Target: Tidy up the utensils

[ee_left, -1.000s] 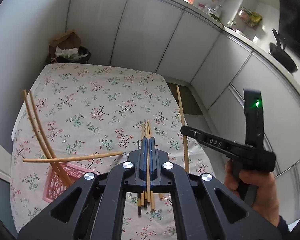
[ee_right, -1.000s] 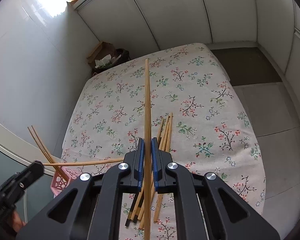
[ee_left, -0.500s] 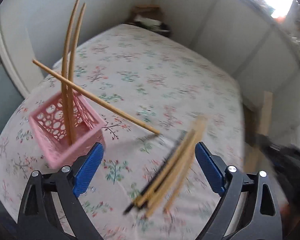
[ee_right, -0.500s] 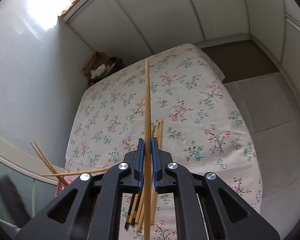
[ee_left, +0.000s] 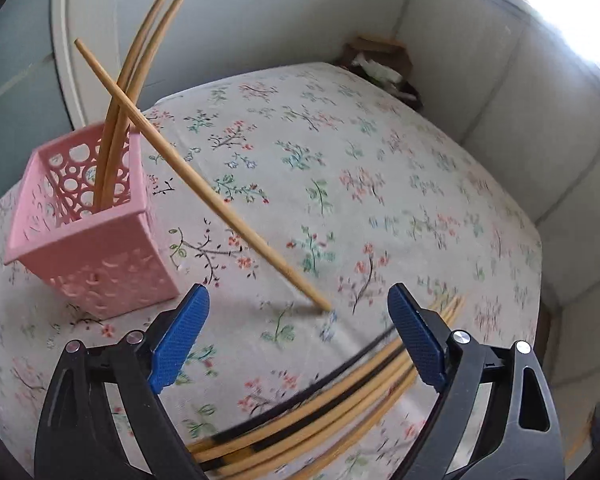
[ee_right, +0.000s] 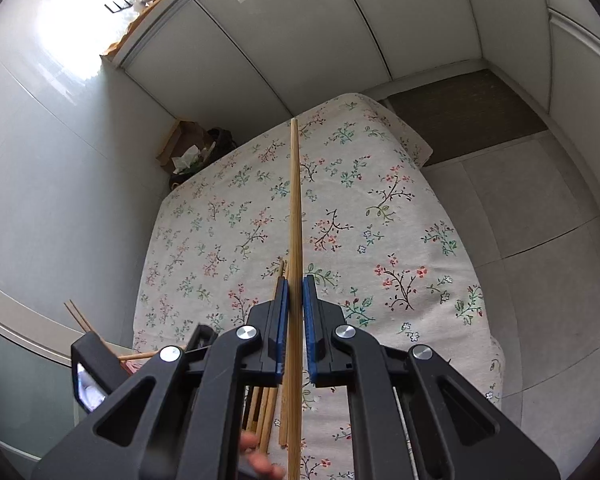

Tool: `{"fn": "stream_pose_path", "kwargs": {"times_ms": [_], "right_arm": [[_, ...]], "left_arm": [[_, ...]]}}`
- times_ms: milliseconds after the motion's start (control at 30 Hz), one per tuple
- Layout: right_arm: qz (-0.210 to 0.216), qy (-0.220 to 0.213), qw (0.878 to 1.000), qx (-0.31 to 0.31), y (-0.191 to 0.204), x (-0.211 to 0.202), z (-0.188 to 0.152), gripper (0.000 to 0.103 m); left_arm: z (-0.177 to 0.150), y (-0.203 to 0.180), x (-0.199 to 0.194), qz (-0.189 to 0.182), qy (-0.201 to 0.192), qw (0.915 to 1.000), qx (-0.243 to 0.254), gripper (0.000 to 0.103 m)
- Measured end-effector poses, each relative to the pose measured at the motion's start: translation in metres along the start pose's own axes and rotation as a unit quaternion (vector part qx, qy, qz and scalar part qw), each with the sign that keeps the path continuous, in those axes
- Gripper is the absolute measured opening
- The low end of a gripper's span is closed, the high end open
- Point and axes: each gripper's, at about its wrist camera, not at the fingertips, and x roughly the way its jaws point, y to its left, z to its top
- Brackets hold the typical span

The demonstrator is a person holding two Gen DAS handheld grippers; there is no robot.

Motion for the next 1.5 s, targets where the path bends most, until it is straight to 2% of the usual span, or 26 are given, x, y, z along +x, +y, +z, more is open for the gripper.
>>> {"fn": "stream_pose_path", "kwargs": {"times_ms": [200,400,600,800,1000,1033,1067,1233,1267,1333,1400,1433,1467,1500], "right_arm": [[0.008,-0.001,1.000,0.007,-0.006,-0.003,0.003,0.008],[0.009,0.004,1.000,0.007,-0.007,0.000,0.003,0.008],[0.009,0.006,1.000,0.004,-0.005,0.001,0.003,0.008],[0.003,0.011,1.000,0.006,-0.005,0.003,0.002,0.008],[0.000,0.018,1.000,0.006,-0.003,0.006,0.000,0.008],[0.000,0.018,1.000,0.005,-0.002,0.005,0.000,0.008],[0.000,0.018,1.000,0.005,-0.002,0.005,0.000,0.008],[0.002,0.014,1.000,0.013,-0.007,0.001,0.001,0.008],[0.002,0.014,1.000,0.013,-0.007,0.001,0.000,0.008],[0.004,0.014,1.000,0.014,-0.008,0.000,0.000,0.008],[0.006,0.014,1.000,0.015,-0.008,-0.001,0.000,0.008],[0.006,0.015,1.000,0.016,-0.008,-0.001,-0.001,0.008],[0.006,0.016,1.000,0.016,-0.008,-0.001,-0.001,0.008],[0.005,0.017,1.000,0.015,-0.008,-0.001,-0.002,0.008]], "left_arm": [[0.014,0.000,0.016,0.021,-0.014,0.9987,-0.045,0.087],[0.020,0.003,0.029,0.032,-0.010,0.9977,-0.058,0.086],[0.024,0.003,0.028,0.025,-0.027,0.9977,-0.057,0.075],[0.028,0.005,0.027,0.013,-0.038,0.9976,-0.057,0.052],[0.031,0.008,0.018,0.002,-0.061,0.9973,-0.040,0.015],[0.031,0.008,0.018,-0.005,-0.061,0.9975,-0.035,0.002],[0.032,0.008,0.018,-0.013,-0.059,0.9978,-0.030,0.000],[0.033,0.007,0.006,-0.034,-0.090,0.9954,-0.004,0.000],[0.032,0.007,0.005,-0.043,-0.086,0.9954,-0.003,0.000],[0.029,0.007,0.010,-0.062,-0.054,0.9966,-0.006,0.000],[0.023,0.009,0.015,-0.058,-0.019,0.9979,-0.022,0.000],[0.020,0.010,0.016,-0.042,-0.013,0.9986,-0.030,0.005],[0.017,0.010,0.016,-0.012,-0.013,0.9989,-0.044,0.034],[0.016,0.011,0.015,0.014,-0.018,0.9980,-0.060,0.054]]}}
